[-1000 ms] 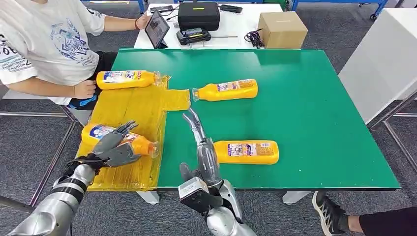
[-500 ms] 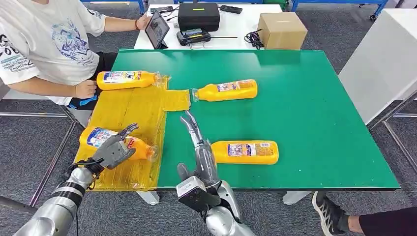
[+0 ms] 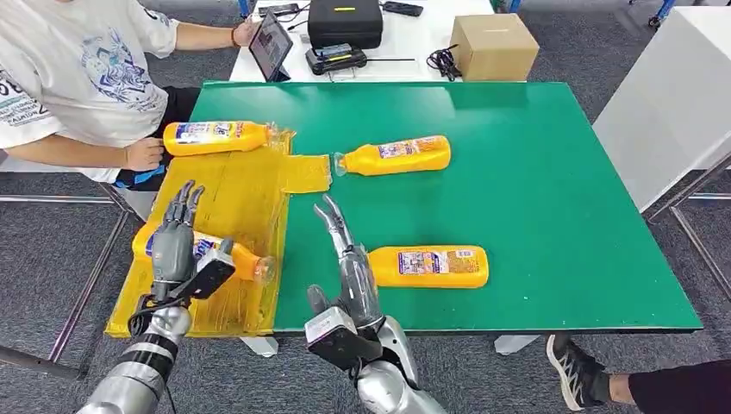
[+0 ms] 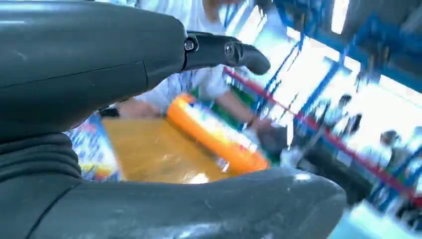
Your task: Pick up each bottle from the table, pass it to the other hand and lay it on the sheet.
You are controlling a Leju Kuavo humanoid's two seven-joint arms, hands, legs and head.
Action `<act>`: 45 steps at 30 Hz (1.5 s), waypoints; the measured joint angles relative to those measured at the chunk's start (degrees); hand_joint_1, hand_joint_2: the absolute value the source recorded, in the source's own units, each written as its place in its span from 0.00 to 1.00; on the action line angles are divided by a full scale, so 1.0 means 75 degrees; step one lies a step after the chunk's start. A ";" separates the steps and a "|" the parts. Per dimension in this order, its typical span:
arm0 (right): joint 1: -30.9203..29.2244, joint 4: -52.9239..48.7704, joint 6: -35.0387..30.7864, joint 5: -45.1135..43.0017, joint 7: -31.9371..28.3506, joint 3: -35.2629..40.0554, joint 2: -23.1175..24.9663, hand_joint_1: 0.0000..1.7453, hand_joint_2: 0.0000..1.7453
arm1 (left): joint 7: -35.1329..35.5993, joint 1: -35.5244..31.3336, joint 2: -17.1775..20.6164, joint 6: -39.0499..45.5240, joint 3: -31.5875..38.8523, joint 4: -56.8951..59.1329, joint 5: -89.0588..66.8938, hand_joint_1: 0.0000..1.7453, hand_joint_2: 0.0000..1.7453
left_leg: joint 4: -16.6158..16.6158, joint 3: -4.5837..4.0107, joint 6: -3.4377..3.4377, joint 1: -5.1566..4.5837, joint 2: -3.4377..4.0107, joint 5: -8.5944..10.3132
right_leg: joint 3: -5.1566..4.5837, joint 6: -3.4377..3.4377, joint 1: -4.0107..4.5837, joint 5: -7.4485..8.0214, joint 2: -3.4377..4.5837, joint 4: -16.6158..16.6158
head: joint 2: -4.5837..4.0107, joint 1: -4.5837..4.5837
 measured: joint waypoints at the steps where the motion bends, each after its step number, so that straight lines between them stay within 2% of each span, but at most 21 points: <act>1: -0.0010 0.0018 -0.0024 -0.0009 -0.0009 0.0006 0.0000 0.00 0.00 | 0.0000 0.0063 -0.0067 0.0024 0.0052 -0.0257 0.0083 0.00 0.00 | 0.0000 -0.0010 0.0000 0.0000 -0.0001 0.0000 | -0.0009 0.0000 0.0000 0.0000 0.0000 0.0000 | 0.0000 0.0000; 6: -0.0043 0.0093 -0.0225 0.0000 -0.0023 0.0047 0.0006 0.00 0.00 | 0.0000 0.0445 -0.0399 0.0038 0.0257 -0.1991 0.1083 0.00 0.00 | 0.0000 -0.0037 0.0000 0.0001 0.0005 0.0000 | -0.0039 0.0000 0.0000 0.0000 0.0007 0.0000 | 0.0000 -0.0003; 12: -0.0049 0.0102 -0.0297 0.0020 -0.0021 0.0053 0.0006 0.00 0.00 | 0.0000 0.0609 -0.0533 0.0041 0.0321 -0.2980 0.1636 0.00 0.00 | 0.0000 -0.0039 0.0000 0.0001 0.0006 -0.0001 | -0.0043 0.0000 0.0000 0.0000 0.0009 -0.0001 | 0.0000 0.0000; 13: -0.0048 0.0102 -0.0347 0.0044 -0.0012 0.0053 0.0003 0.00 1.00 | 0.0000 0.0636 -0.0533 0.0020 0.0312 -0.3101 0.2030 0.00 0.00 | 0.0000 -0.0039 0.0000 0.0001 0.0006 -0.0001 | -0.0044 0.0000 0.0000 0.0000 0.0009 -0.0001 | 0.0000 0.0000; 15: -0.0045 0.0099 -0.0458 0.0191 0.0147 0.0044 -0.0003 0.00 1.00 | 0.0000 0.0672 -0.0527 -0.0147 0.0187 -0.3295 0.3057 0.00 0.00 | 0.0000 -0.0039 0.0000 0.0001 0.0007 -0.0001 | -0.0045 0.0000 0.0000 0.0000 0.0009 -0.0001 | 0.0000 -0.0003; 16: -0.0039 0.0096 -0.0481 0.0336 0.0304 0.0035 -0.0012 0.00 1.00 | 0.0000 0.0688 -0.0527 -0.0313 0.0163 -0.3357 0.3426 0.00 1.00 | 0.0000 -0.0039 0.0000 0.0001 0.0006 -0.0001 | -0.0045 0.0000 0.0001 0.0000 0.0009 -0.0001 | 0.0000 0.0000; 22: 0.0248 -0.0362 -0.0335 0.2114 0.1808 -0.0350 -0.0374 0.00 1.00 | 0.0000 0.0891 -0.0583 -0.1962 0.0382 -0.3313 0.4544 0.00 1.00 | 0.0000 -0.0042 0.0000 -0.0001 0.0006 -0.0002 | -0.0046 0.0000 -0.0002 -0.0001 0.0010 -0.0002 | 0.0000 -0.0003; 24: 0.0306 -0.0609 0.0080 0.2823 0.2467 -0.0706 -0.0735 0.00 1.00 | 0.0000 0.1088 -0.0606 -0.2151 0.0516 -0.3295 0.4538 0.00 1.00 | 0.0001 -0.0043 0.0006 -0.0007 0.0007 -0.0006 | -0.0045 0.0000 -0.0005 -0.0001 0.0010 -0.0006 | 0.0000 -0.0003; 27: 0.0285 -0.0685 0.1146 0.3604 0.3539 -0.1348 -0.1336 0.00 1.00 | 0.0000 0.1370 -0.0643 -0.2378 0.0763 -0.3295 0.4457 0.00 1.00 | 0.0004 -0.0047 0.0009 -0.0012 0.0001 -0.0008 | -0.0044 0.0001 -0.0008 -0.0001 0.0007 -0.0008 | 0.0000 0.0000; 28: 0.0282 -0.0670 0.1341 0.3754 0.3675 -0.1536 -0.1481 0.00 1.00 | 0.0000 0.1461 -0.0664 -0.2387 0.0819 -0.3295 0.4380 0.00 1.00 | 0.0004 -0.0053 0.0010 -0.0013 -0.0001 -0.0008 | -0.0046 0.0002 -0.0009 0.0000 0.0006 -0.0008 | 0.0000 0.0000; 32: 0.0112 -0.0475 0.1702 0.4141 0.3969 -0.1883 -0.1795 0.00 1.00 | 0.0009 0.1654 -0.0737 -0.2425 0.0971 -0.3295 0.4150 0.00 1.00 | 0.0005 -0.0051 0.0010 -0.0013 0.0009 -0.0008 | -0.0049 0.0004 -0.0003 0.0002 0.0012 -0.0008 | 0.0000 -0.0006; 45: -0.0102 -0.0158 0.1824 0.4188 0.4126 -0.1979 -0.2005 0.00 1.00 | 0.0029 0.1684 -0.0836 -0.2442 0.1026 -0.3234 0.3924 0.00 1.00 | 0.0004 -0.0054 0.0008 0.0005 0.0007 -0.0008 | -0.0051 0.0002 0.0008 0.0000 0.0012 -0.0004 | 0.0000 -0.0006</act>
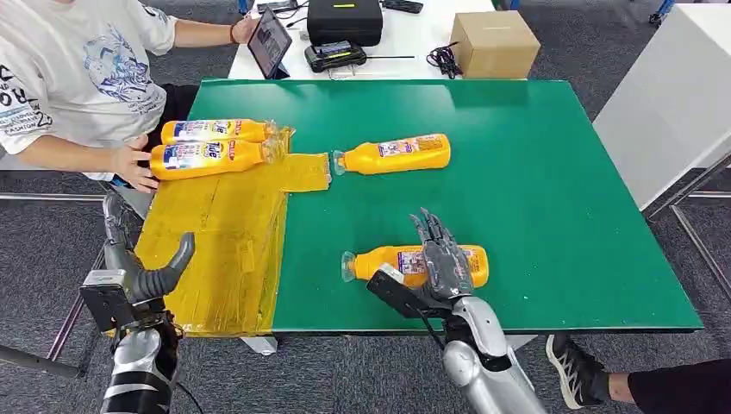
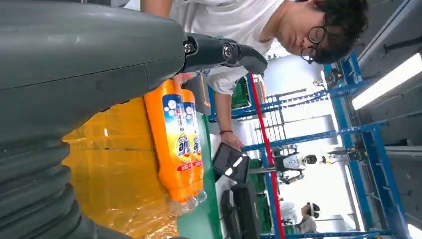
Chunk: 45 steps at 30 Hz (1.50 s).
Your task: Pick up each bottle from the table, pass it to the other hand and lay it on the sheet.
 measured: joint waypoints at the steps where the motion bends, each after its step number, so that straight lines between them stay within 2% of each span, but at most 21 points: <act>1: -0.0051 0.0047 0.0032 0.0000 0.0012 0.0000 0.0000 0.00 1.00 | 0.0003 -0.0009 0.0000 -0.0024 0.0000 0.0033 -0.0065 0.00 1.00 | 0.0000 0.0000 0.0000 -0.0001 0.0000 0.0000 | 0.0000 0.0000 -0.0001 0.0000 0.0000 -0.0001 | 0.0000 0.0003; 10: -0.0622 0.0820 0.0359 0.0003 0.0262 0.0064 -0.0023 0.00 1.00 | 0.0012 -0.0120 -0.0041 -0.0274 -0.0061 0.0519 -0.0516 0.00 1.00 | 0.0001 0.0002 0.0000 -0.0002 0.0000 0.0002 | 0.0001 0.0002 -0.0003 0.0002 0.0000 0.0000 | 0.0000 0.0003; 19: -0.1486 0.2108 0.1023 -0.0609 0.0291 0.0251 -0.0026 0.00 1.00 | 0.0021 -0.0389 -0.0064 -0.0347 -0.0184 0.1023 -0.0583 0.00 1.00 | 0.0001 0.0003 0.0000 -0.0001 0.0001 0.0002 | 0.0001 0.0002 -0.0002 0.0002 0.0002 0.0001 | 0.0000 0.0000; 45: -0.2737 0.3780 0.2087 -0.1658 0.0146 0.1230 -0.0187 0.00 1.00 | 0.0006 -0.1003 -0.0076 -0.0347 -0.0423 0.1906 -0.0577 0.00 1.00 | 0.0004 0.0008 0.0000 -0.0002 0.0002 0.0003 | 0.0004 0.0002 -0.0003 0.0003 0.0005 0.0000 | 0.0000 0.0000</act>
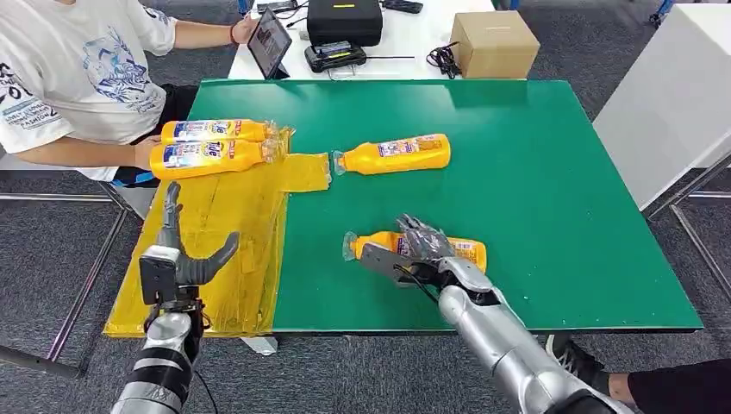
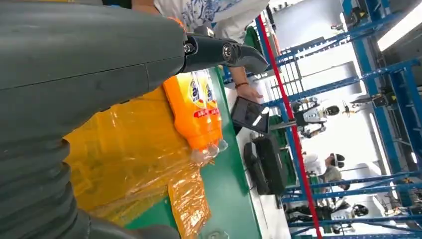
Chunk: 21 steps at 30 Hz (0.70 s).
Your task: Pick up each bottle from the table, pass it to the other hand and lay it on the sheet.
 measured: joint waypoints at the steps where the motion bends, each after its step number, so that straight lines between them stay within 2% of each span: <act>1: -0.0015 0.0020 0.0035 -0.0035 0.0000 0.0035 -0.0026 0.00 1.00 | 0.0000 -0.0013 0.0000 0.0003 0.0000 0.0029 0.0006 0.00 1.00 | 0.0000 0.0001 0.0000 0.0000 0.0000 0.0000 | 0.0001 0.0000 0.0000 0.0000 0.0000 0.0000 | 0.0000 0.0000; 21: -0.0214 0.0081 0.0425 -0.0390 0.0169 0.0547 -0.0594 0.00 1.00 | 0.0000 -0.0111 0.0000 0.0073 -0.0020 0.0346 0.0073 0.00 1.00 | 0.0001 0.0028 0.0000 -0.0001 -0.0001 0.0000 | 0.0028 0.0000 -0.0001 0.0000 0.0000 -0.0003 | 0.0000 0.0000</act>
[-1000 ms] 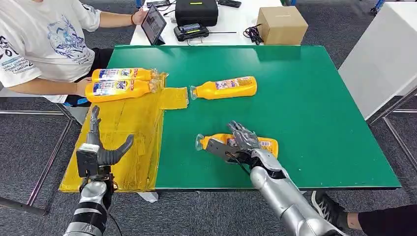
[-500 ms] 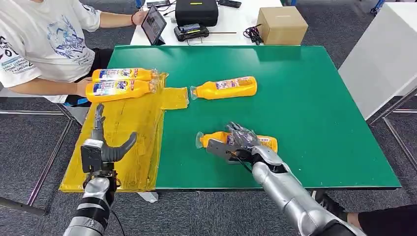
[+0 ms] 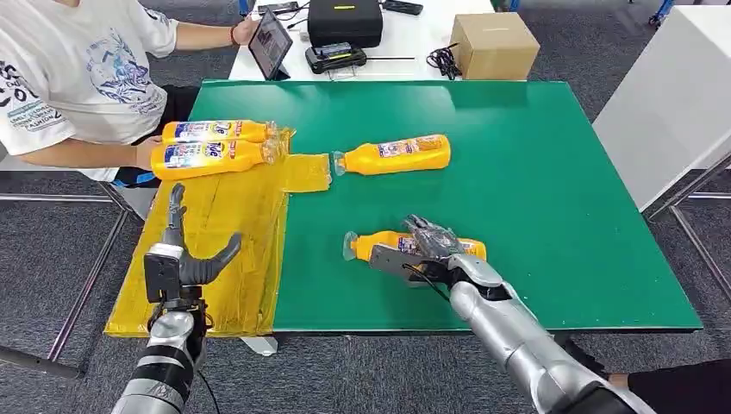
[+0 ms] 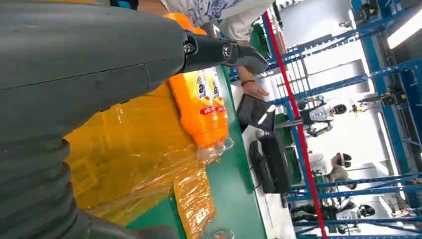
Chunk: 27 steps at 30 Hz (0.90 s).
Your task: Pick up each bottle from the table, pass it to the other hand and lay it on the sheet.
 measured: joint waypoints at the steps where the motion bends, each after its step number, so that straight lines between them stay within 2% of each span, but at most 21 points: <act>1: -0.0026 0.0000 0.0077 -0.0050 0.0003 0.0030 -0.0056 0.00 1.00 | 0.0000 -0.0005 0.0003 0.0003 -0.0003 0.0015 0.0000 0.00 1.00 | 0.0000 0.0003 0.0000 -0.0001 0.0000 0.0000 | 0.0004 0.0000 -0.0001 0.0000 0.0000 0.0000 | 0.0000 0.0000; 2: -0.0062 0.0000 0.0176 -0.0103 0.0003 0.0062 -0.0123 0.00 1.00 | 0.0000 -0.0011 0.0003 0.0009 -0.0009 0.0032 0.0000 0.00 1.00 | 0.0000 0.0009 0.0000 -0.0001 -0.0001 0.0000 | 0.0009 0.0000 -0.0001 0.0000 0.0000 -0.0002 | 0.0000 0.0003; 3: -0.0097 0.0000 0.0266 -0.0167 0.0006 0.0091 -0.0190 0.11 1.00 | 0.0000 -0.0013 0.0003 0.0017 -0.0015 0.0050 0.0000 0.00 1.00 | 0.0000 0.0016 0.0000 -0.0001 -0.0001 0.0000 | 0.0016 0.0000 -0.0001 0.0000 -0.0001 -0.0002 | 0.0000 0.0000; 4: -0.0121 0.0000 0.0324 -0.0210 0.0006 0.0123 -0.0240 0.37 1.00 | 0.0000 -0.0016 0.0003 0.0017 -0.0015 0.0061 0.0000 0.00 1.00 | 0.0000 0.0020 0.0000 -0.0001 -0.0001 -0.0001 | 0.0021 0.0000 -0.0001 0.0000 0.0000 -0.0002 | 0.0000 0.0000; 5: -0.0139 0.0000 0.0371 -0.0245 0.0018 0.0158 -0.0292 0.72 1.00 | 0.0000 -0.0022 0.0003 0.0017 -0.0015 0.0079 0.0000 0.00 1.00 | 0.0000 0.0023 0.0001 -0.0001 -0.0001 -0.0001 | 0.0025 0.0000 -0.0001 0.0000 0.0000 -0.0002 | 0.0000 0.0000; 6: -0.0157 0.0000 0.0406 -0.0286 0.0023 0.0181 -0.0330 0.76 1.00 | 0.0000 -0.0027 0.0003 0.0017 -0.0018 0.0096 0.0000 0.00 1.00 | 0.0000 0.0026 0.0001 -0.0001 -0.0001 -0.0001 | 0.0028 0.0000 -0.0001 0.0000 0.0000 -0.0002 | 0.0000 0.0000; 15: -0.0272 0.0000 0.0621 -0.0473 0.0026 0.0440 -0.0551 0.76 1.00 | 0.0006 -0.0074 0.0003 0.0041 -0.0035 0.0216 0.0023 0.00 1.00 | 0.0000 0.0055 0.0001 -0.0002 -0.0001 -0.0001 | 0.0055 0.0000 -0.0001 0.0000 0.0000 -0.0003 | 0.0000 0.0000; 16: -0.0272 0.0000 0.0621 -0.0478 0.0026 0.0449 -0.0563 0.92 1.00 | 0.0006 -0.0078 0.0003 0.0041 -0.0035 0.0225 0.0023 0.00 1.00 | 0.0000 0.0055 0.0001 -0.0002 -0.0001 -0.0001 | 0.0056 0.0000 -0.0001 0.0000 0.0000 -0.0003 | 0.0000 0.0000; 18: -0.0273 0.0000 0.0621 -0.0481 0.0026 0.0452 -0.0583 1.00 1.00 | 0.0006 -0.0081 0.0003 0.0041 -0.0035 0.0233 0.0023 0.00 1.00 | 0.0000 0.0057 0.0001 -0.0002 -0.0001 -0.0001 | 0.0059 0.0000 -0.0002 0.0000 0.0000 -0.0003 | 0.0000 0.0003; 27: -0.0440 0.0000 0.1006 -0.0604 0.0029 0.0618 -0.0747 1.00 1.00 | -0.0003 -0.0124 -0.0015 -0.0026 -0.0041 0.0265 0.0181 0.00 1.00 | 0.0000 0.0062 0.0001 -0.0002 -0.0001 -0.0001 | 0.0061 0.0000 -0.0001 0.0000 0.0000 -0.0002 | 0.0000 0.0000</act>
